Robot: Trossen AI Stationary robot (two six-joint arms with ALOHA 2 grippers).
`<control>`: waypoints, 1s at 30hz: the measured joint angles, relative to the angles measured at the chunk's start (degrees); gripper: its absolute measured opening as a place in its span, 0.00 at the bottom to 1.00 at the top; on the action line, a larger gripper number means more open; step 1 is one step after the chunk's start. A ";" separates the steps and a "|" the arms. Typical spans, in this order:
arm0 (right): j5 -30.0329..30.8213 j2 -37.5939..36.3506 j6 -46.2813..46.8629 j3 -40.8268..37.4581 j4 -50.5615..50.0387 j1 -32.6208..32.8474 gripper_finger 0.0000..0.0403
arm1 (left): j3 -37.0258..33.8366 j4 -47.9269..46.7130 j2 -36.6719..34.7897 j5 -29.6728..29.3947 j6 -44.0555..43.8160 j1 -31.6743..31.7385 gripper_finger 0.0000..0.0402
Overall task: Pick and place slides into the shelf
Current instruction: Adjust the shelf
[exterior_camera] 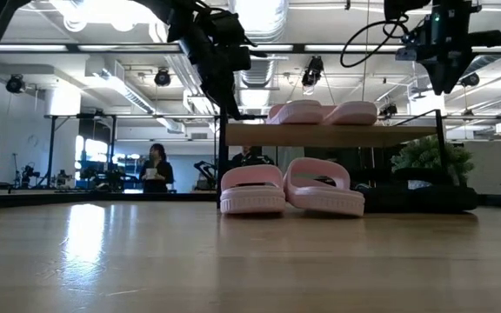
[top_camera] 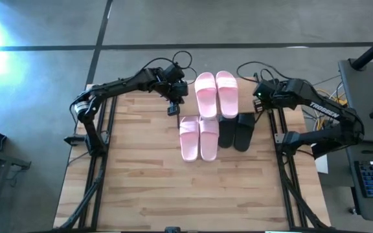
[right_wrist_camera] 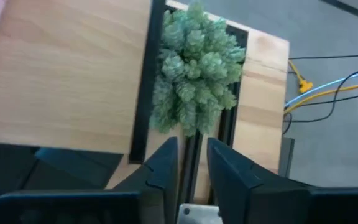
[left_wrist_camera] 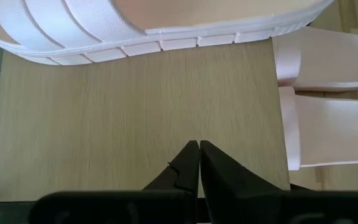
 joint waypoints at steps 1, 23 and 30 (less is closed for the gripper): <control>-0.40 0.02 0.41 0.00 0.04 0.04 0.22 | -0.01 0.14 0.00 0.00 0.00 0.00 0.00; -6.06 0.02 2.52 -4.36 5.87 0.06 0.32 | -0.04 0.80 -0.07 0.24 0.10 0.01 0.00; -9.55 0.02 2.59 -8.23 10.61 0.07 0.33 | -0.11 1.06 -0.11 0.18 0.16 0.07 0.00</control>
